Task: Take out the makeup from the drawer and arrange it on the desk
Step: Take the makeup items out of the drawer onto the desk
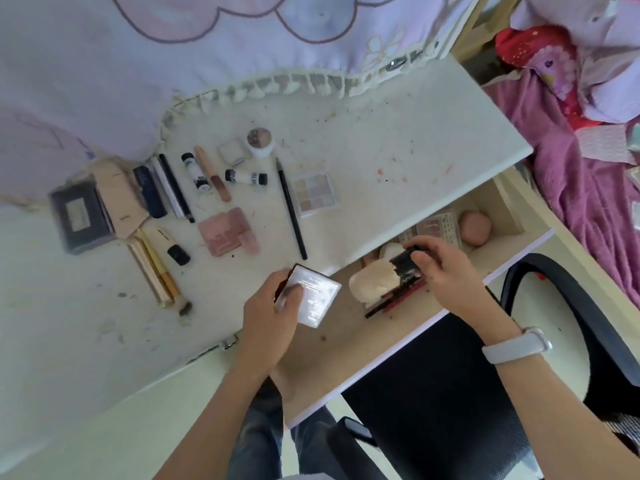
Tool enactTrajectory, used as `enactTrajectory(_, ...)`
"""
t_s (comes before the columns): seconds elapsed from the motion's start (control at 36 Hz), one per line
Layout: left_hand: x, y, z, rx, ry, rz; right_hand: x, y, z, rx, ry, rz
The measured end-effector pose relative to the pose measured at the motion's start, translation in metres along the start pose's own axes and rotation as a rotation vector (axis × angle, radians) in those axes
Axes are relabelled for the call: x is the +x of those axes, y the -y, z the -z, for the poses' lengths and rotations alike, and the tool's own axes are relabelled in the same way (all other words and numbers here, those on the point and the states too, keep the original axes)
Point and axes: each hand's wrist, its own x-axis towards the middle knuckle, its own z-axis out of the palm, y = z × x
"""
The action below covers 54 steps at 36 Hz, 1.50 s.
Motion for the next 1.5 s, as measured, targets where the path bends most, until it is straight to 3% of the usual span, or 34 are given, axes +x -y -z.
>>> enactTrajectory(0.19,-0.006,0.014,0.095,-0.246,-0.316,0.129,-0.006,0.067,-0.076,0.266,-0.001,-0.063)
enactTrajectory(0.36,-0.013,0.061,0.177,-0.349,-0.518,0.304,-0.022,0.114,-0.180,0.511,-0.011,-0.269)
enactTrajectory(0.58,-0.001,0.106,0.239,-0.247,-0.561,0.430,-0.045,0.164,-0.300,0.879,-0.059,-0.617)
enactTrajectory(0.78,0.015,0.107,0.251,-0.209,-0.524,0.413,-0.047,0.195,-0.339,1.276,-0.215,-0.812)
enactTrajectory(0.86,0.017,0.105,0.254,-0.050,-0.476,0.381,-0.046,0.194,-0.346,1.058,-0.156,-0.778)
enactTrajectory(0.97,0.018,0.102,0.254,0.089,-0.429,0.313,-0.046,0.187,-0.350,0.432,-0.081,-0.488)
enactTrajectory(1.06,0.019,0.104,0.251,0.187,-0.393,0.281,-0.045,0.184,-0.350,0.248,-0.045,-0.340)
enactTrajectory(1.22,0.018,0.102,0.245,0.197,-0.339,0.285,-0.049,0.176,-0.346,0.093,0.017,-0.158)
enactTrajectory(1.31,0.013,0.094,0.241,0.311,-0.361,0.258,-0.053,0.167,-0.337,0.044,0.052,-0.053)
enactTrajectory(1.42,0.000,0.077,0.225,0.346,-0.391,0.102,-0.060,0.150,-0.308,0.135,0.095,0.007)
enactTrajectory(1.5,-0.012,0.061,0.201,0.335,-0.327,-0.069,-0.067,0.124,-0.271,0.123,0.111,0.003)
